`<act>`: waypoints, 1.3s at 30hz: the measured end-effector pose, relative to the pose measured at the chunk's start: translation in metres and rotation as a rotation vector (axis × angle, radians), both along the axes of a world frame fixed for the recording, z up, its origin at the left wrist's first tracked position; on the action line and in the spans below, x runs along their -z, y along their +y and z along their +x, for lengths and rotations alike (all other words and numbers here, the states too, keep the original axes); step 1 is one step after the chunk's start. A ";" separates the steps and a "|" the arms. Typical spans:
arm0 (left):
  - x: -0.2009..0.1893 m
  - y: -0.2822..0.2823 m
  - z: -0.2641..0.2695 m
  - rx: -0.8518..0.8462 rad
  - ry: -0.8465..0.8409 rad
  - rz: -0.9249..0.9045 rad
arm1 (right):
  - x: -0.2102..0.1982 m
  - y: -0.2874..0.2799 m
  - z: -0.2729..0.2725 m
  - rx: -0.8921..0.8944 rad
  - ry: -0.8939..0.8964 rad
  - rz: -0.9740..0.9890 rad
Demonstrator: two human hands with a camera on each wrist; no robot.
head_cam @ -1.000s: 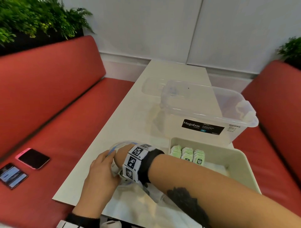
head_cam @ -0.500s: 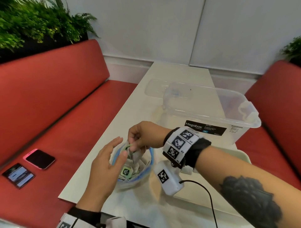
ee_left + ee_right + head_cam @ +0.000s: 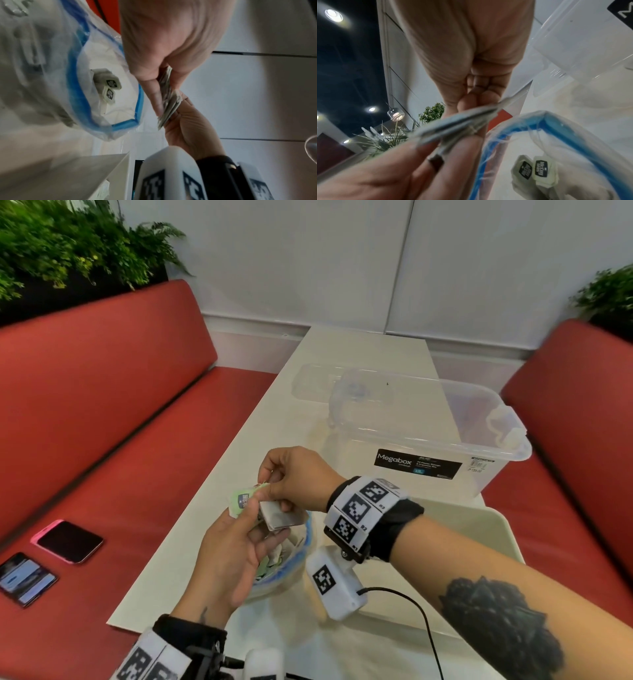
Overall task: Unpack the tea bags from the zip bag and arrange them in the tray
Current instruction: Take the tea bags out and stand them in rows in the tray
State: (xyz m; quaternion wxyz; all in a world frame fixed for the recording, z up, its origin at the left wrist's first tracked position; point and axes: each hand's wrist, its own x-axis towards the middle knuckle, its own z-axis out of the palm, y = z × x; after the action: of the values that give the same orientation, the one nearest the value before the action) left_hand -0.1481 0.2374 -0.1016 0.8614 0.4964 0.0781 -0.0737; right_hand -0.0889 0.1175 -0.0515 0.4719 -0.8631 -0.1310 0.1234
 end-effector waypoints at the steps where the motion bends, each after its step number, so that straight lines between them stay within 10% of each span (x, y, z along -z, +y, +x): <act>1: 0.001 0.001 0.001 -0.001 0.008 -0.022 | 0.000 0.000 0.000 0.007 0.000 0.003; 8: 0.006 0.005 0.001 -0.083 0.022 -0.087 | -0.006 -0.013 -0.009 0.135 -0.182 -0.151; 16: 0.006 0.001 0.000 -0.106 -0.016 -0.082 | 0.002 -0.038 -0.026 0.127 0.108 -0.055; 23: 0.010 0.006 -0.002 -0.116 -0.009 -0.044 | -0.027 -0.081 -0.032 0.173 -0.173 -0.262; 39: 0.018 -0.071 -0.031 0.241 -0.165 0.232 | 0.011 -0.188 -0.054 0.166 0.058 -0.739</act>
State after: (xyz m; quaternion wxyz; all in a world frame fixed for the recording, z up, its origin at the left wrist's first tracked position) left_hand -0.1793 0.1668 -0.1198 0.7868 0.6026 -0.0451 -0.1259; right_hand -0.1433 -0.0703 -0.0626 0.1406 -0.9789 0.0062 0.1481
